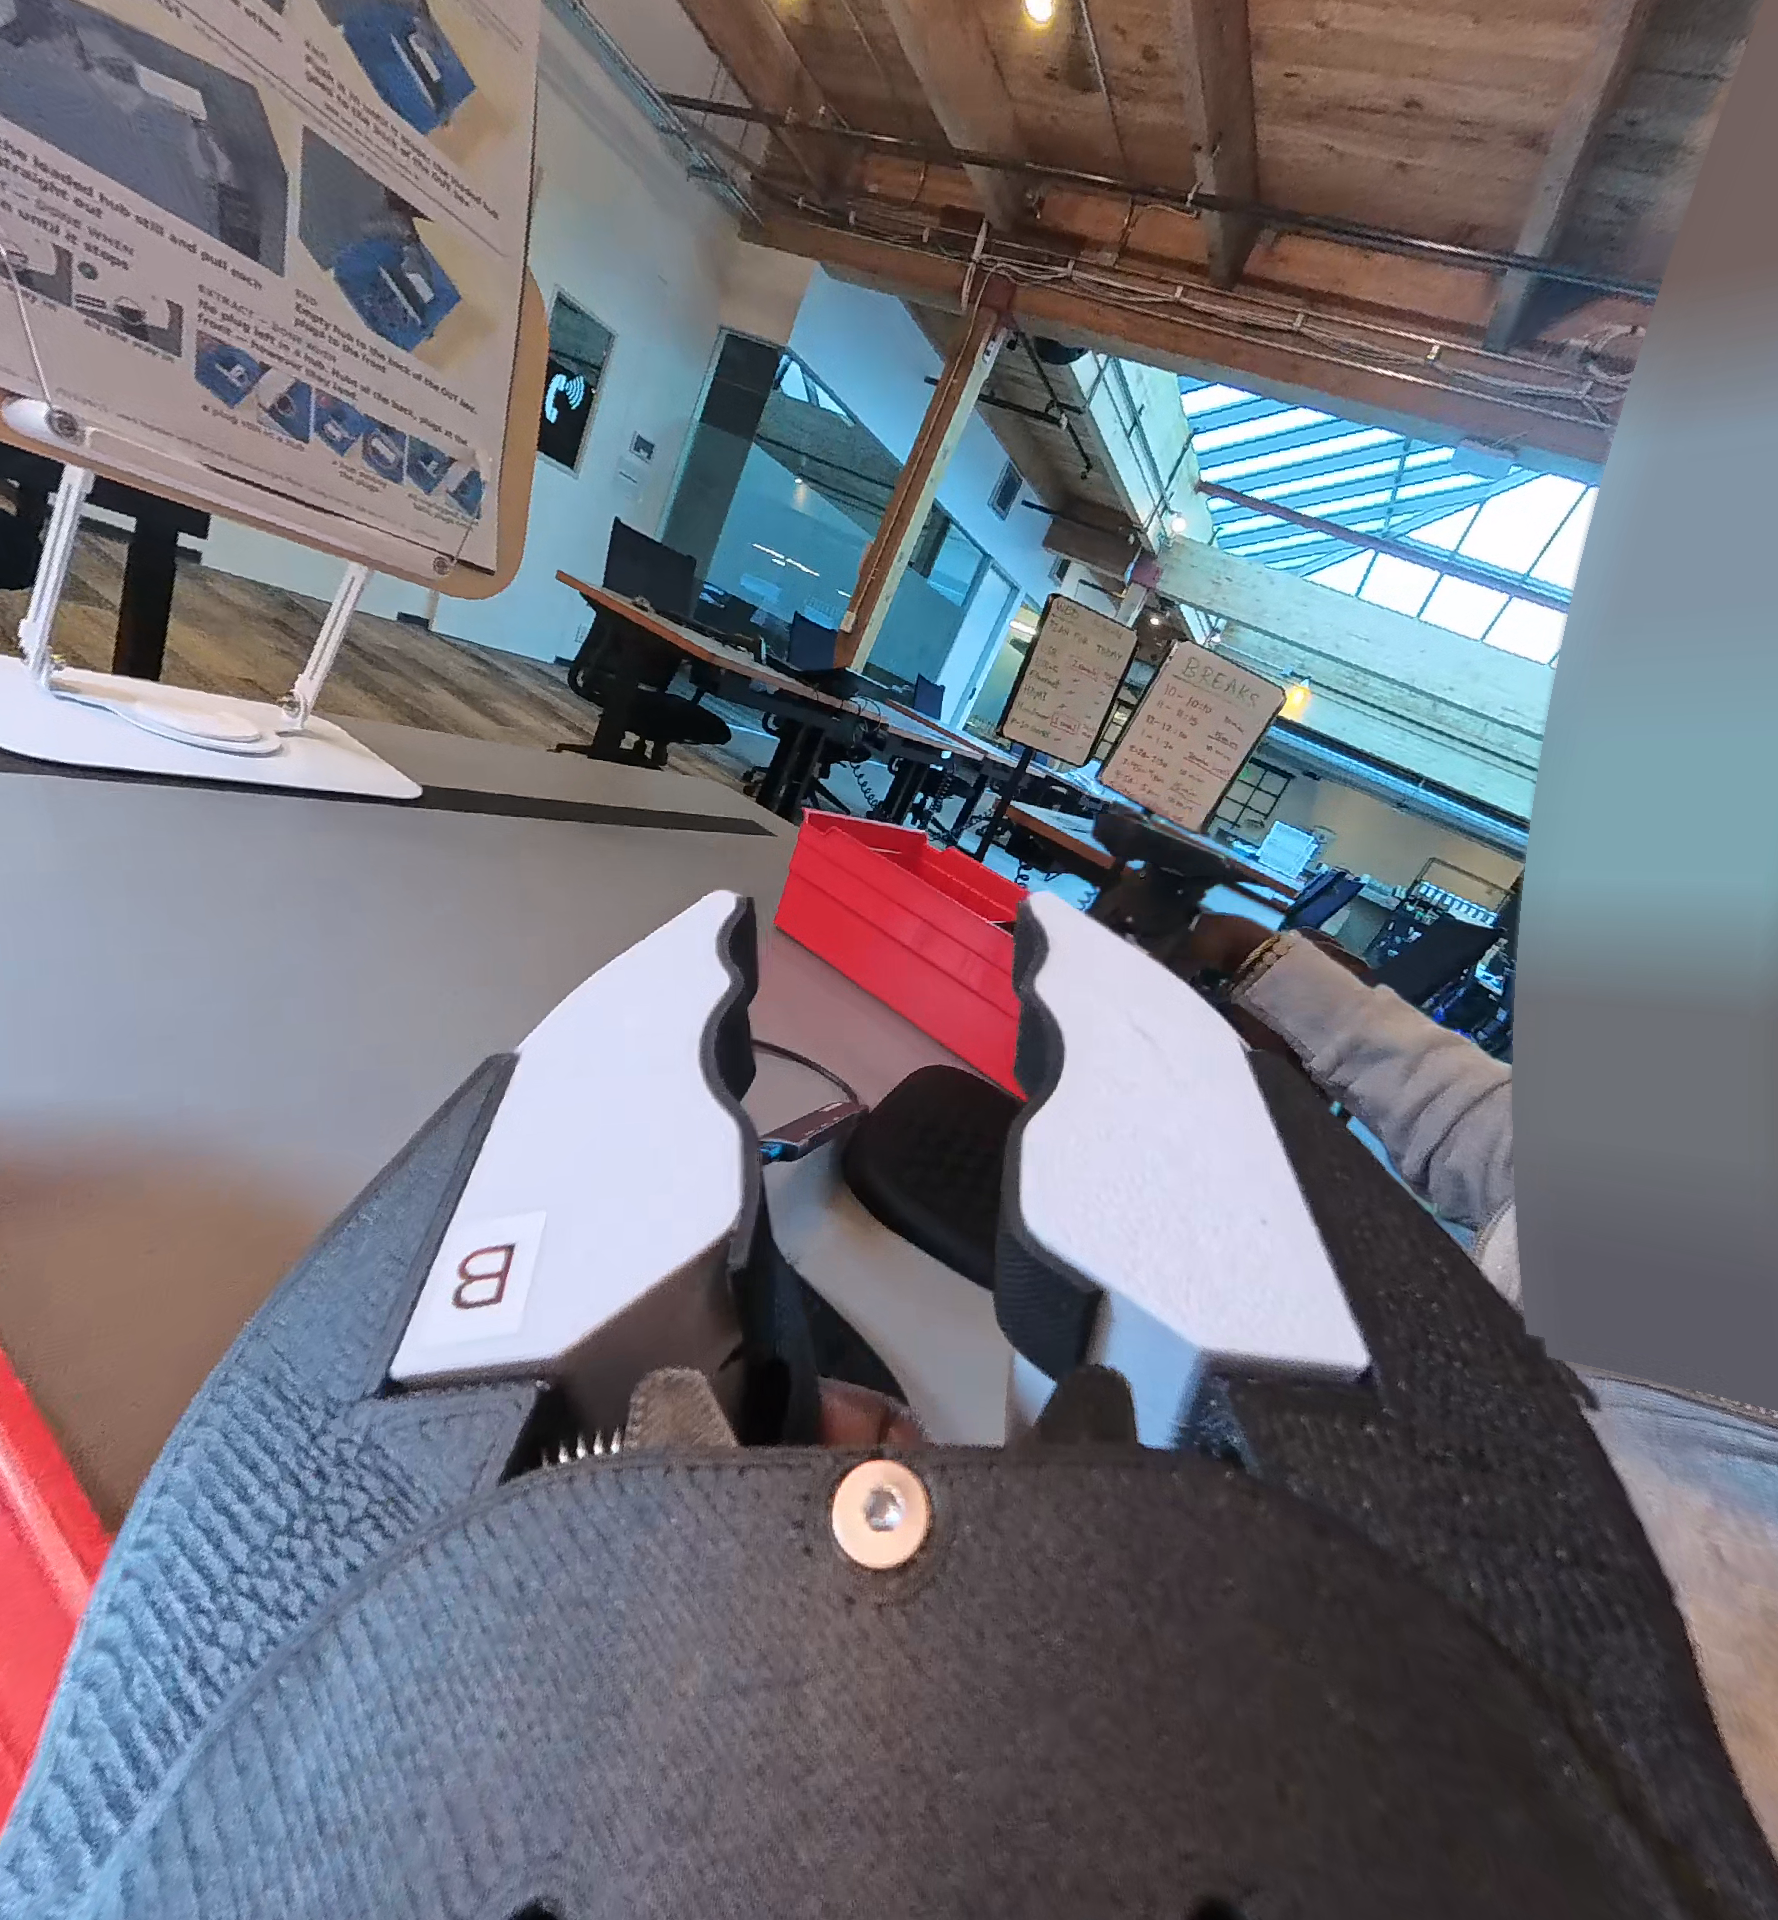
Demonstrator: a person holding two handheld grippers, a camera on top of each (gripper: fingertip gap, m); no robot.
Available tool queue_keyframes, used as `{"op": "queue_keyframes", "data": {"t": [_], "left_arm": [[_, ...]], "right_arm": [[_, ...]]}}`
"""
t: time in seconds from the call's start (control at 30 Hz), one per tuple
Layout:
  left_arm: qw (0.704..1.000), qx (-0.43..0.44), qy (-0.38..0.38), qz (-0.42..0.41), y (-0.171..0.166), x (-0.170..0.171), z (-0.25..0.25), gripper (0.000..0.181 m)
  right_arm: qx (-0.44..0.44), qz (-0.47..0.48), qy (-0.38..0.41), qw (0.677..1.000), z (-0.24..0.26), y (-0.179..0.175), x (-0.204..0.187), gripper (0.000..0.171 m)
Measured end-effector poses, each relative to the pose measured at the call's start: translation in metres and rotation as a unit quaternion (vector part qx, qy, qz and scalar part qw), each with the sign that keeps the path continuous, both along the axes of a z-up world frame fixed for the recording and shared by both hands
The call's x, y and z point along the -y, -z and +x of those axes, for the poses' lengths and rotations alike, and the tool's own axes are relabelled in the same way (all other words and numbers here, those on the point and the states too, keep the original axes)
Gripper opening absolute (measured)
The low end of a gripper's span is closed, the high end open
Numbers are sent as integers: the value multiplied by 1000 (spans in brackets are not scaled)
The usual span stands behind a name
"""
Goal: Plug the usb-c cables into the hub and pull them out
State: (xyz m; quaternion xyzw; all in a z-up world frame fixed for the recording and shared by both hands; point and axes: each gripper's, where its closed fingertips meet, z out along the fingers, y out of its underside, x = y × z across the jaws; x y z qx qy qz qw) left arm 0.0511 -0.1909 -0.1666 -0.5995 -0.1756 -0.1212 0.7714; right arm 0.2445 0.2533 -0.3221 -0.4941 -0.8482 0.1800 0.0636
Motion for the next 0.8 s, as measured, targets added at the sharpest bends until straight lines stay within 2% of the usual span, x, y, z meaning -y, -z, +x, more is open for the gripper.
{"op": "queue_keyframes", "data": {"t": [0.07,0.13,0.27,0.4,0.5,0.57,0.67,0.73,0.8], "left_arm": [[1000,-3,-5,-10,3,0,-1,48],[1000,-7,-8,-19,6,-1,-2,48],[999,-8,-15,-41,13,-4,-4,48],[994,-12,-46,-101,31,-10,-12,49],[983,-18,-68,-172,53,-19,-18,53],[970,-26,-74,-231,71,-27,-18,55],[948,-28,-76,-307,97,-42,-18,56],[932,-31,-72,-354,113,-51,-17,58],[912,-42,-71,-402,131,-58,-19,59]], "right_arm": [[51,37,-2,998,5,17,-2,16],[63,58,2,996,3,24,-3,16],[23,53,24,998,-2,6,-4,41],[-71,42,43,996,-8,-31,7,64],[-220,31,79,972,-25,-80,18,73],[-361,20,116,925,-35,-123,23,76],[-547,-17,156,822,-33,-173,35,75],[-631,-76,159,755,-25,-191,54,75],[-681,-146,140,704,-20,-198,79,76]]}}
